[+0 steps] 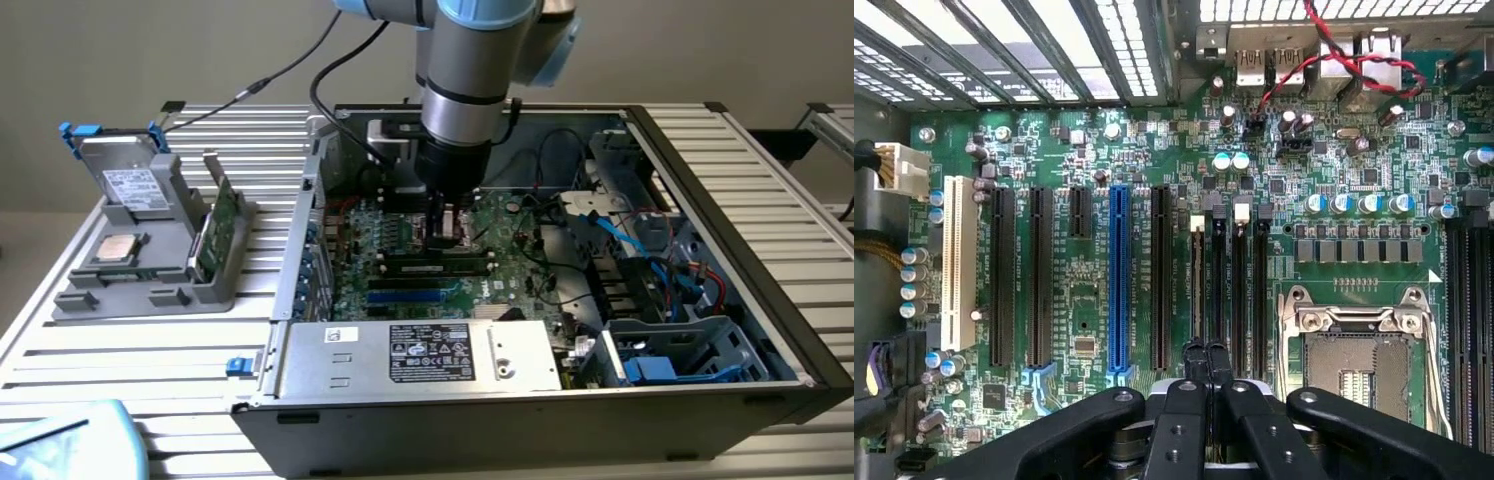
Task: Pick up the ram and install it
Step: 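Press down the ram until it locks into place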
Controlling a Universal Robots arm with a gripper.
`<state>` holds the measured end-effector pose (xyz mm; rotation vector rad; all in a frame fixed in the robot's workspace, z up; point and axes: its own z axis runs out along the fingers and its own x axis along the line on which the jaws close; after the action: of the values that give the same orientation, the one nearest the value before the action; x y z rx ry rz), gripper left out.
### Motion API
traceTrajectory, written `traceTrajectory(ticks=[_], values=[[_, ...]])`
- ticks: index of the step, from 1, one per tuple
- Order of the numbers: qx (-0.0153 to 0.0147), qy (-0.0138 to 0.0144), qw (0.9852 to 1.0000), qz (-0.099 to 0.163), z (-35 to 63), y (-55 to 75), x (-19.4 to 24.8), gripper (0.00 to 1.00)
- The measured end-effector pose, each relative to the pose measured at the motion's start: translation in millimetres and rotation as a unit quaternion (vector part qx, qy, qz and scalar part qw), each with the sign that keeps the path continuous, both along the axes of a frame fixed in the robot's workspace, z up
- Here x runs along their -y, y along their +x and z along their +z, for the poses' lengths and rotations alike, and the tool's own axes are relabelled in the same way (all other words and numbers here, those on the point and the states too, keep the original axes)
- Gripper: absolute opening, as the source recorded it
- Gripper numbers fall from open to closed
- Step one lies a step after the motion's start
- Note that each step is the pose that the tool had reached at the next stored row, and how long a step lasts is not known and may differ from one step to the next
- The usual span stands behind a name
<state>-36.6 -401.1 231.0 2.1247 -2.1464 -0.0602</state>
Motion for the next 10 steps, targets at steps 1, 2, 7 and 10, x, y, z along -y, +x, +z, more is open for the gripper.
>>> traceTrajectory(ticks=[1,2,7,10], values=[[-0.0014,0.0000,1.0000,0.000,2.0,0.3,0.2,0.11],[-0.0027,-0.0001,1.0000,0.000,4.0,1.1,0.6,0.11],[-0.0046,-0.0001,1.0000,0.000,11.7,7.0,1.9,0.11],[-0.0046,-0.0001,1.0000,0.001,14.1,8.5,2.2,0.11]])
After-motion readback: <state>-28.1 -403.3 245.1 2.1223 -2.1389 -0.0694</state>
